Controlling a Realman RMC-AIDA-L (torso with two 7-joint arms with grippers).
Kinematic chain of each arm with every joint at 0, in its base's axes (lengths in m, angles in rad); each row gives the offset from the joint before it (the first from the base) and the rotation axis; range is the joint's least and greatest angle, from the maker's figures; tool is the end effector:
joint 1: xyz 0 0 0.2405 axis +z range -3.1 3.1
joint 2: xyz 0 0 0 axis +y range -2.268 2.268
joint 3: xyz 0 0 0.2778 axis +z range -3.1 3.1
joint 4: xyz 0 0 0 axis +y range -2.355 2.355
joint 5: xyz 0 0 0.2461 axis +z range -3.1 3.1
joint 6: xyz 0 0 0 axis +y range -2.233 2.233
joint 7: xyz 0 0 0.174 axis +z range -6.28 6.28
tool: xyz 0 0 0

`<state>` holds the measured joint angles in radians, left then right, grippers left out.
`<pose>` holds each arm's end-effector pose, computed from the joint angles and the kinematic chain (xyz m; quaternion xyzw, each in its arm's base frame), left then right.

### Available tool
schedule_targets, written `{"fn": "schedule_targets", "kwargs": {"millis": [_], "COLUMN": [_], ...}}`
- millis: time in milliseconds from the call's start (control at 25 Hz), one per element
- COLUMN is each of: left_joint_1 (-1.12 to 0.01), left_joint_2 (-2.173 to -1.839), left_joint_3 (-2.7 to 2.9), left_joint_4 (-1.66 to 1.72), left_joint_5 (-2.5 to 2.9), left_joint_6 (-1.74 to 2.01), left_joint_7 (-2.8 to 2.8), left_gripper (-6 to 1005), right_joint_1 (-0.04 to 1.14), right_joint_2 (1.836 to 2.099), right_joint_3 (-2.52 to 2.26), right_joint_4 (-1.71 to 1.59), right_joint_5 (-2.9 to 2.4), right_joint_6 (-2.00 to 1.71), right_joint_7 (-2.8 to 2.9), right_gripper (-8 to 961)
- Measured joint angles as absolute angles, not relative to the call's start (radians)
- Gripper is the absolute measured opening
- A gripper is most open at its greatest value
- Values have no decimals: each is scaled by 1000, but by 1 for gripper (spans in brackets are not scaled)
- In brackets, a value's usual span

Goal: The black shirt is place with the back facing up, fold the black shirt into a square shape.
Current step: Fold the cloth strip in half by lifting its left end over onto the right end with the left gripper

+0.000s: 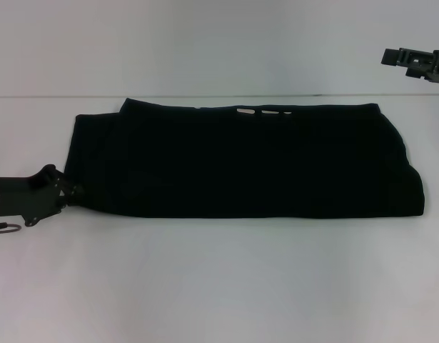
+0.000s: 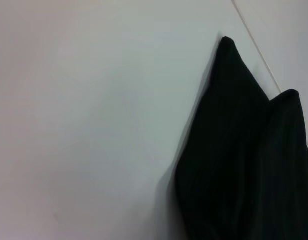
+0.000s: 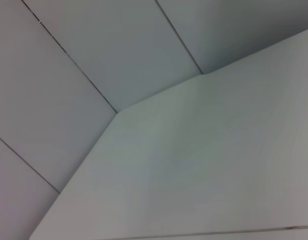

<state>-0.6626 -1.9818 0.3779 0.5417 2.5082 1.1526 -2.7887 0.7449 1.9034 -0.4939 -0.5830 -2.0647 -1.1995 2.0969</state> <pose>-0.3835 0.4352 0.0084 -0.5247 -0.8008 -0.1992 0.2093 0.2887 0.5056 0.0760 -0.7724 0.4967 0.2918 0.2675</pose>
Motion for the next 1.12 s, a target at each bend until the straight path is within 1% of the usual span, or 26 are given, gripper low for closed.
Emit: {"fn": "schedule_targets", "kwargs": {"millis": [360,840,1120], "left_joint_1": [-658,-597,-593], "left_joint_2": [-1986,-1986,-1985], "left_joint_3": [375,326,317], "left_joint_4": [543,597,601], "left_joint_5": [2502,2467,2464], "left_joint_6": [1153,1196,1229], "left_joint_7": [-2730,-2637,-2618], "left_gripper": [81,84,82], "right_joint_1": [743,741,741], "right_joint_2": [1904,1907,1908], "right_joint_3": [-494,-494,-498], "right_joint_4": [-583,-583,-583], "right_joint_5": [-2065,-2065,-2065], "right_joint_6": [-1199,-1197,-1198], "right_joint_7": [2096,2095,2093], "right_gripper": [876,875,875]}}
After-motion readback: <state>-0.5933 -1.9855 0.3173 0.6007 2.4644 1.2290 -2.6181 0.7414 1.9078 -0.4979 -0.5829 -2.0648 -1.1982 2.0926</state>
